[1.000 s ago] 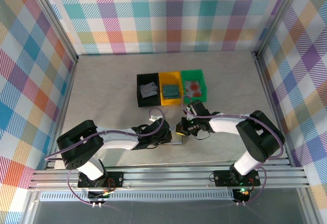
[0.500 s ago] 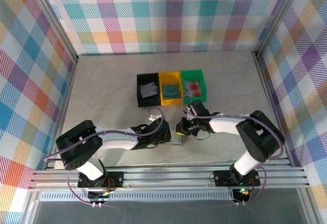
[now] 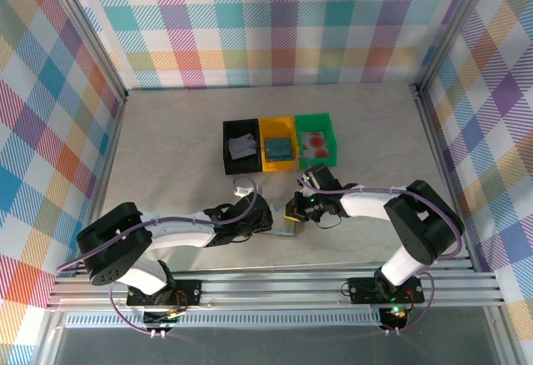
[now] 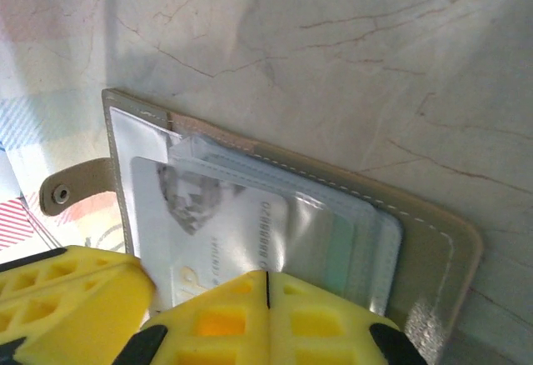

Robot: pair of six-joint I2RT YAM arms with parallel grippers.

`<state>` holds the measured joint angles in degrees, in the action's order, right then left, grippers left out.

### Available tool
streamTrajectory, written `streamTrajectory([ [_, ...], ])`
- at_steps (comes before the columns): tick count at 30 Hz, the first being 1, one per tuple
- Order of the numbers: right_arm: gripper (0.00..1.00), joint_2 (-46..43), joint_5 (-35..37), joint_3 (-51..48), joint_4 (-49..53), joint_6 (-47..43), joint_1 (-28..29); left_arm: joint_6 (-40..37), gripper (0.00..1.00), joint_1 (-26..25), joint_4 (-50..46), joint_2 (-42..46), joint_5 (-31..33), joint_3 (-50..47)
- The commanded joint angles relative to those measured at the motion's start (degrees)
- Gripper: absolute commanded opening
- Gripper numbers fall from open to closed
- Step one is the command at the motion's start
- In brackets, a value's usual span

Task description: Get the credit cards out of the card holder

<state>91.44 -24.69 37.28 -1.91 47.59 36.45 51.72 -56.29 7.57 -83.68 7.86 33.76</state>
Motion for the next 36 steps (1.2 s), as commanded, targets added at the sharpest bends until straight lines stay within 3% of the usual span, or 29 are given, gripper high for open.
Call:
streamTrajectory([
  [1, 0.0, 0.58, 0.72, -0.98, 2.0, 0.31, 0.11, -0.57, 0.0, 0.72, -0.56, 2.16, 2.33, -1.1],
  [36, 0.0, -4.12, 0.08, 0.05, 5.28, -4.19, 0.12, -7.04, 0.0, 2.92, -9.05, 13.54, 2.67, -4.39],
])
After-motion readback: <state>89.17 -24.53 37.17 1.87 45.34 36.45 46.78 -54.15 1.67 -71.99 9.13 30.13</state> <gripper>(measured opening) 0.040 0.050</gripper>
